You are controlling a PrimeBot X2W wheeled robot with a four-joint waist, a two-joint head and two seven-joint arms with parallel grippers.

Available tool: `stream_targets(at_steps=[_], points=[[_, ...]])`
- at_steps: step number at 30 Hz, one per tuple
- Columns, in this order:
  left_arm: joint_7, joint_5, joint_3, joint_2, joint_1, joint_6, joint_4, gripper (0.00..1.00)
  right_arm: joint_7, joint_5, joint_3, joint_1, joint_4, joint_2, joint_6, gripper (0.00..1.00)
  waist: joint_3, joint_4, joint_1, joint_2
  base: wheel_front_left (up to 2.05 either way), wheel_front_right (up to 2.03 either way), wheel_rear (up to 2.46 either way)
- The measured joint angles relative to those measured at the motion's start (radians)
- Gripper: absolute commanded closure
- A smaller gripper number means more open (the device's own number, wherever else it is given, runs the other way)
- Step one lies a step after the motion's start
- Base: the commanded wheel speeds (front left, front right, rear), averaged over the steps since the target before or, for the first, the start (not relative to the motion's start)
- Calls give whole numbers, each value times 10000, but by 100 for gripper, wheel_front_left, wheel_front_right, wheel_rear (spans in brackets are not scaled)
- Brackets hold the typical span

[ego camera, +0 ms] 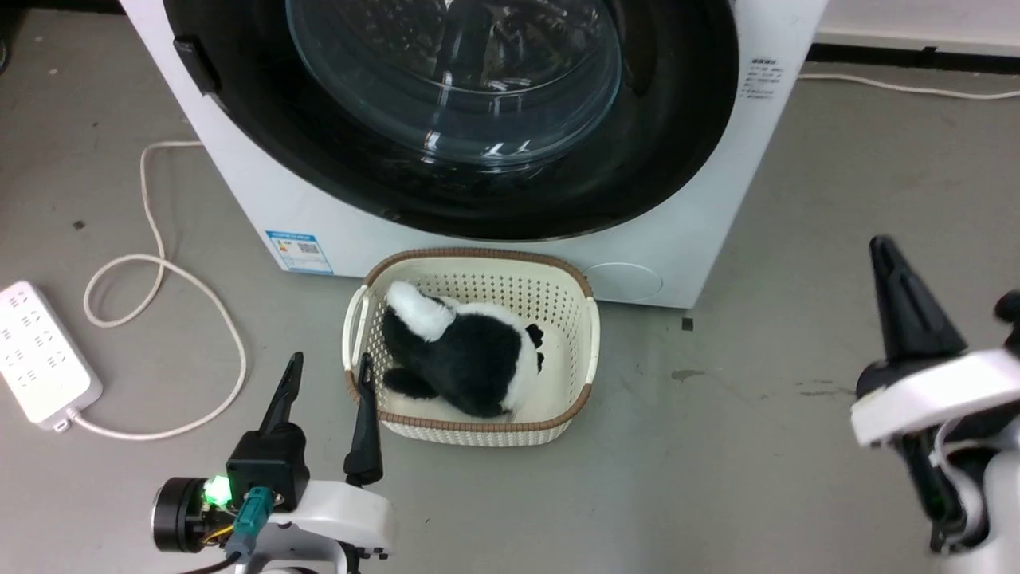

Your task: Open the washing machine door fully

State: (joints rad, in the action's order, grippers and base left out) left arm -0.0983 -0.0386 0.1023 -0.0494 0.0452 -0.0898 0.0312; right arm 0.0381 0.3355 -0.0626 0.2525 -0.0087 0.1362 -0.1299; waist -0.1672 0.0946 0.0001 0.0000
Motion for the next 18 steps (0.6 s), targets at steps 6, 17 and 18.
stream_targets(at_steps=[6,17,18], points=[[-98,-90,163,0,173,-140,86,0,759,809,-462,909,230,-171,0,100,-323,191,0,0,0,0,0],[-349,-253,476,2,475,-410,228,0,2349,1896,-1611,2853,1266,-652,0,100,-1003,568,0,0,0,0,0],[-359,-265,495,2,498,-449,245,0,2481,1958,-1693,3039,1360,-673,2,100,-1064,599,0,0,0,0,0]])
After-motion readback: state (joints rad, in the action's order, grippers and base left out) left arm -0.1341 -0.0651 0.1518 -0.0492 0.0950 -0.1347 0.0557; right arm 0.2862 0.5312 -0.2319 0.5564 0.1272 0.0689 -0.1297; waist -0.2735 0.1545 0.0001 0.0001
